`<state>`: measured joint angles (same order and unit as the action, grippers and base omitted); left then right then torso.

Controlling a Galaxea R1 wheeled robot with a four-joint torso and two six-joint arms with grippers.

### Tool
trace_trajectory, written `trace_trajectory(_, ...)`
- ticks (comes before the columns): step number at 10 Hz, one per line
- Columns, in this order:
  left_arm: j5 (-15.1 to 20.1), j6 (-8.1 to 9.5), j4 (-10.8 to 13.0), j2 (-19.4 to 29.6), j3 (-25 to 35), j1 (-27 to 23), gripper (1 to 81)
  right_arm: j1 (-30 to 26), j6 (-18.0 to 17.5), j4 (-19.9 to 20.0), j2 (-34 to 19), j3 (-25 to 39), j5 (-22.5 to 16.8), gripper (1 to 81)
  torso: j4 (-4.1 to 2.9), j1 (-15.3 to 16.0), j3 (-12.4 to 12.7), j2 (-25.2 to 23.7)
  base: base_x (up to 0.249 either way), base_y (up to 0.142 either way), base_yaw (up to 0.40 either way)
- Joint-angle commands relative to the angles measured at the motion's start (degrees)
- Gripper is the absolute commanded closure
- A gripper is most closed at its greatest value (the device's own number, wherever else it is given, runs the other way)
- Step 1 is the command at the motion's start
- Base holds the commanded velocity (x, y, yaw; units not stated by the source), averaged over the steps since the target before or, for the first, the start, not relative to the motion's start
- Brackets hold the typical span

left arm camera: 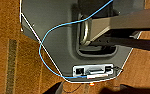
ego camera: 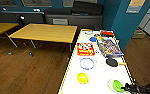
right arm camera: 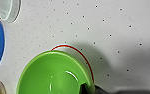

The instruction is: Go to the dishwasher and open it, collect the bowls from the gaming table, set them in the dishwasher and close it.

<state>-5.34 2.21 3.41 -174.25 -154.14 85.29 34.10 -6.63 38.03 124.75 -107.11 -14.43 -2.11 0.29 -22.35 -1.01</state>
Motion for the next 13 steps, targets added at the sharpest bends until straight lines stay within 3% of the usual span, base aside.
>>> trace_trajectory(1,4.1,0.08,-0.3,0.0,0.2,0.4,1.0,-7.9,0.9,0.0,-11.1,7.5,-7.2,81.1,0.00,0.0,0.0,0.0,0.000,0.000,0.000)
trace_trajectory(3,4.0,-0.01,0.0,-0.1,0.5,0.3,1.0,-8.6,1.6,-0.3,-20.6,13.9,-14.2,81.1,0.00,0.0,0.0,0.0,0.000,0.000,0.000)
trace_trajectory(5,3.8,0.08,-0.1,0.3,0.8,-0.1,1.0,-4.7,5.0,0.5,-25.9,17.5,-17.4,81.1,0.00,0.0,0.0,0.0,0.000,0.000,0.000)
trace_trajectory(7,3.8,0.08,-0.1,2.8,4.5,-0.1,1.0,3.9,7.7,-0.1,-27.9,22.0,-13.7,81.1,0.00,0.0,0.0,0.0,0.000,0.000,0.000)
trace_trajectory(8,3.7,0.08,-0.1,5.2,8.1,-0.1,1.0,7.7,11.6,0.2,-28.2,22.7,-11.8,81.1,0.00,0.0,0.0,0.0,0.000,0.000,0.000)
trace_trajectory(9,3.7,0.17,-0.2,9.7,14.7,-0.3,1.0,10.7,14.5,0.3,-28.9,24.1,-11.2,81.1,0.00,0.0,0.0,0.0,0.000,0.000,0.000)
trace_trajectory(11,3.0,0.17,-0.3,19.5,28.9,-1.2,1.0,17.3,16.5,-0.1,-30.3,26.3,-8.5,81.1,0.00,0.0,0.0,0.0,0.000,0.000,0.000)
trace_trajectory(13,-0.1,0.68,-0.4,30.6,43.0,-2.3,1.0,24.3,18.2,-0.1,-31.0,29.8,0.1,81.1,0.00,0.0,0.0,0.0,0.000,0.000,0.000)
